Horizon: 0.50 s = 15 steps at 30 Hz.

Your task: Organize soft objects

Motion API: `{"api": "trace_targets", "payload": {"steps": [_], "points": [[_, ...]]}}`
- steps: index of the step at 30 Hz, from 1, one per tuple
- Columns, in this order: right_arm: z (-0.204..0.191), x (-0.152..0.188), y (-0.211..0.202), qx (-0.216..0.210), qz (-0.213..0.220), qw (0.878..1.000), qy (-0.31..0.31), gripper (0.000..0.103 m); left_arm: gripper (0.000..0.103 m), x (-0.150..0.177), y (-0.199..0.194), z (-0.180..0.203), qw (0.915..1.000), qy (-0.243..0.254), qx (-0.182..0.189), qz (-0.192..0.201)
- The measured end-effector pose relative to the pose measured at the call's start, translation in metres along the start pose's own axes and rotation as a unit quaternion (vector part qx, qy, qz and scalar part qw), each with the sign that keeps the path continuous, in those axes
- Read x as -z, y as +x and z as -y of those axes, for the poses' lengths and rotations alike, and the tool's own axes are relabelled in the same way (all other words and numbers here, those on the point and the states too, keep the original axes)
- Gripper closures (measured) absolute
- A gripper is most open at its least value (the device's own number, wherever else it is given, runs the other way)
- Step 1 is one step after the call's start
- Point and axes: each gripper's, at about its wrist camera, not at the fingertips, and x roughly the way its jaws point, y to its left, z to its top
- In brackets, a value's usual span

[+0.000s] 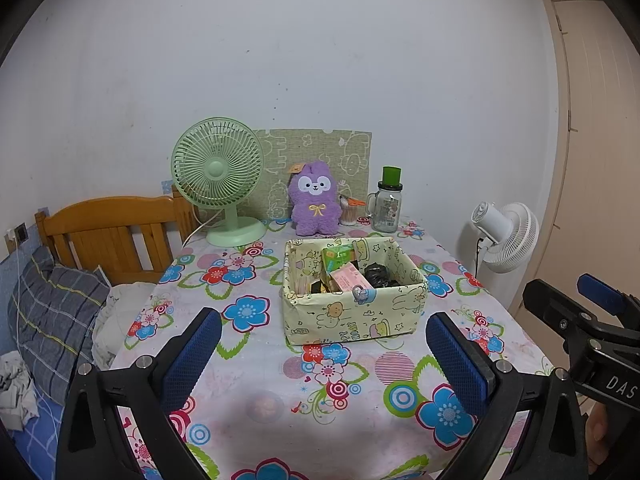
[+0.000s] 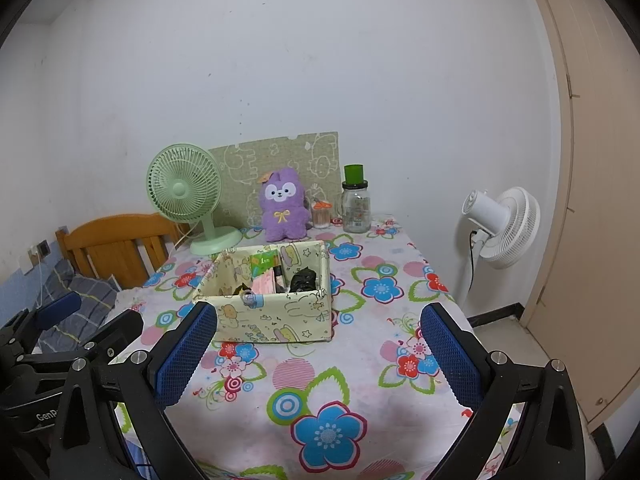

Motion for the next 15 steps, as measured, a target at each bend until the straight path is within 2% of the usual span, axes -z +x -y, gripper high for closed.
{"api": "trace_targets", "payload": {"steps": [15], "points": [[-0.0002, 0.0025, -0.0002, -0.003, -0.001, 1.000, -0.002, 0.000, 0.000, 0.0004, -0.0010, 0.0011, 1.0000, 0.004, -0.005, 0.000]]}}
